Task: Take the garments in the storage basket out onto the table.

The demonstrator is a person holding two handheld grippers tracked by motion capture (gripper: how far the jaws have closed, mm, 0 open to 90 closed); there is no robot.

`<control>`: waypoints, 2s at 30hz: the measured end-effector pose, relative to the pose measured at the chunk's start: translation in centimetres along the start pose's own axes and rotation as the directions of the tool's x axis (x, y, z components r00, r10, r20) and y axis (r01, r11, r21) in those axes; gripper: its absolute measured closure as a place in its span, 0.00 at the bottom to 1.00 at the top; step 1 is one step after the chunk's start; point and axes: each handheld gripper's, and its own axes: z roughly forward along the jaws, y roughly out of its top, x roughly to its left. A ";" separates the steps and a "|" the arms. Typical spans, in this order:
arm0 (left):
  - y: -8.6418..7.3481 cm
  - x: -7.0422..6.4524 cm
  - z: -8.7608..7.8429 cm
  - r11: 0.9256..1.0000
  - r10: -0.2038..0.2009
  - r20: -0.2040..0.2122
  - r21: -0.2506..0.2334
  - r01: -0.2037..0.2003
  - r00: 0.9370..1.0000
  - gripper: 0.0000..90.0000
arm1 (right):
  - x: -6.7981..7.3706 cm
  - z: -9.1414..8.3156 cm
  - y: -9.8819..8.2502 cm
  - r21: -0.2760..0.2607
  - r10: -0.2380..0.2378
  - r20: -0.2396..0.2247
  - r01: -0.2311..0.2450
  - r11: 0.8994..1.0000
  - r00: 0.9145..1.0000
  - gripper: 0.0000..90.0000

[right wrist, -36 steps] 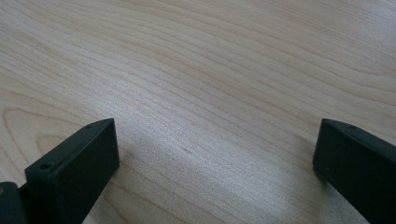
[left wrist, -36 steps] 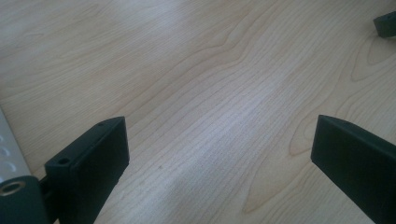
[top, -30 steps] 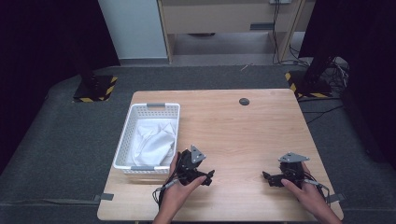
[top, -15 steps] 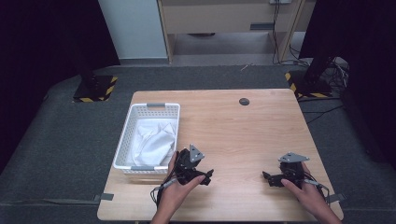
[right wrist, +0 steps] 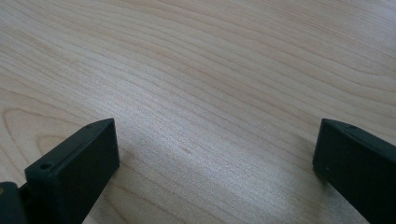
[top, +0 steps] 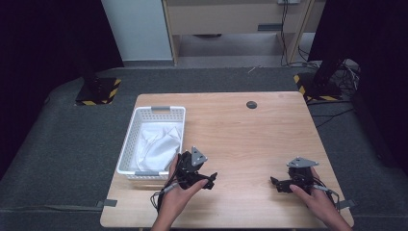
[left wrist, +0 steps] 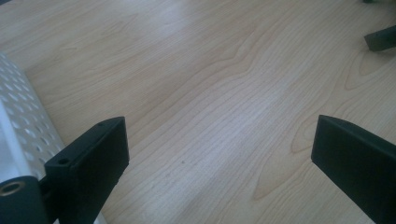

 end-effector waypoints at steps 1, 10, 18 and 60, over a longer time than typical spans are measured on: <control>0.0 0.0 -0.1 1.000 0.000 -0.002 -0.001 0.000 1.000 0.04 | 0.0 0.0 0.0 0.000 0.000 0.000 0.000 1.000 1.000 0.00; -0.1 0.5 -0.5 1.000 0.005 -0.002 0.003 -0.005 1.000 0.04 | 0.0 0.0 0.0 0.000 0.000 0.000 0.000 1.000 1.000 0.00; -0.2 1.2 -1.3 1.000 -0.002 -0.007 -0.003 0.001 1.000 0.04 | 0.0 0.0 0.0 0.000 0.001 0.001 -0.001 1.000 1.000 0.00; -0.4 3.2 -3.3 1.000 -0.012 -0.043 -0.008 0.012 0.999 0.04 | 0.0 0.0 0.0 0.000 0.004 0.003 -0.004 1.000 1.000 0.00</control>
